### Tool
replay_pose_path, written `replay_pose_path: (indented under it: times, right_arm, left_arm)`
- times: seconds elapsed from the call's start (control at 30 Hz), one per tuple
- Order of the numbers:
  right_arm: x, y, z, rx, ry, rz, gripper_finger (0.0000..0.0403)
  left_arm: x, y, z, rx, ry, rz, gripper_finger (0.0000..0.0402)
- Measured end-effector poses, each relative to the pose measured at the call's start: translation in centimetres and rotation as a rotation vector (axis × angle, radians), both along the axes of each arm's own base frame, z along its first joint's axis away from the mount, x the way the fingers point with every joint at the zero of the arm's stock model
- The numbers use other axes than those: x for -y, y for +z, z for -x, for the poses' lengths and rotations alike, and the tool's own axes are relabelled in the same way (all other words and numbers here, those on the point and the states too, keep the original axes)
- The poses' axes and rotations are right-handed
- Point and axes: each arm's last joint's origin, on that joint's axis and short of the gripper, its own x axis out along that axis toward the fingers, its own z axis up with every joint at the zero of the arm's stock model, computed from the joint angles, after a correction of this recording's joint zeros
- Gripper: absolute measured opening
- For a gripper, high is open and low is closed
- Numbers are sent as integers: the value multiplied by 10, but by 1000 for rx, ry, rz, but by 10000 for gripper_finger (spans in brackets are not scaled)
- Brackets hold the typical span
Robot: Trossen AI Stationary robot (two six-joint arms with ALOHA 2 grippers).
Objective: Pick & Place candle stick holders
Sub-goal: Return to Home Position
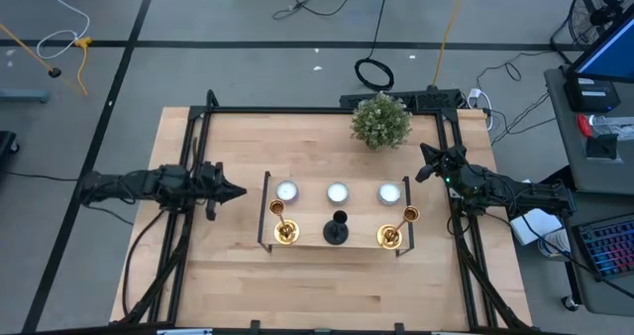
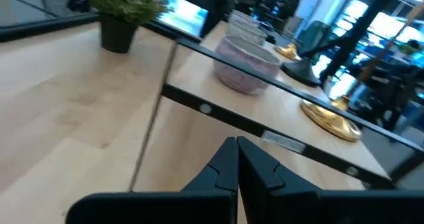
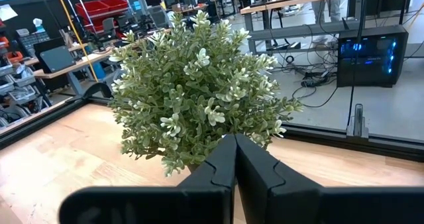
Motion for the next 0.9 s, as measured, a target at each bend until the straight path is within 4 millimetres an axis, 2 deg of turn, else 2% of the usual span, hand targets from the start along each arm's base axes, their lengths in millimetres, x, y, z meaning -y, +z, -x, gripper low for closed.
replay_pose_path:
  times: [0.17,0.33,0.4,0.6,0.9]
  right_arm:
    - [0,0,0,0,0,0,4]
    - [0,0,0,0,0,0,4]
    - [0,0,0,0,0,0,4]
    - [0,0,0,0,0,0,4]
    - [0,0,0,0,0,0,4]
  left_arm:
    - [-4,0,0,-4,34,-71,8]
    - [-14,-2,-1,-40,242,-9,4]
    - [-15,-3,-2,-50,265,-24,3]
    - [-15,-6,-5,-123,145,-369,18]
    - [-13,-9,-9,-159,86,-356,25]
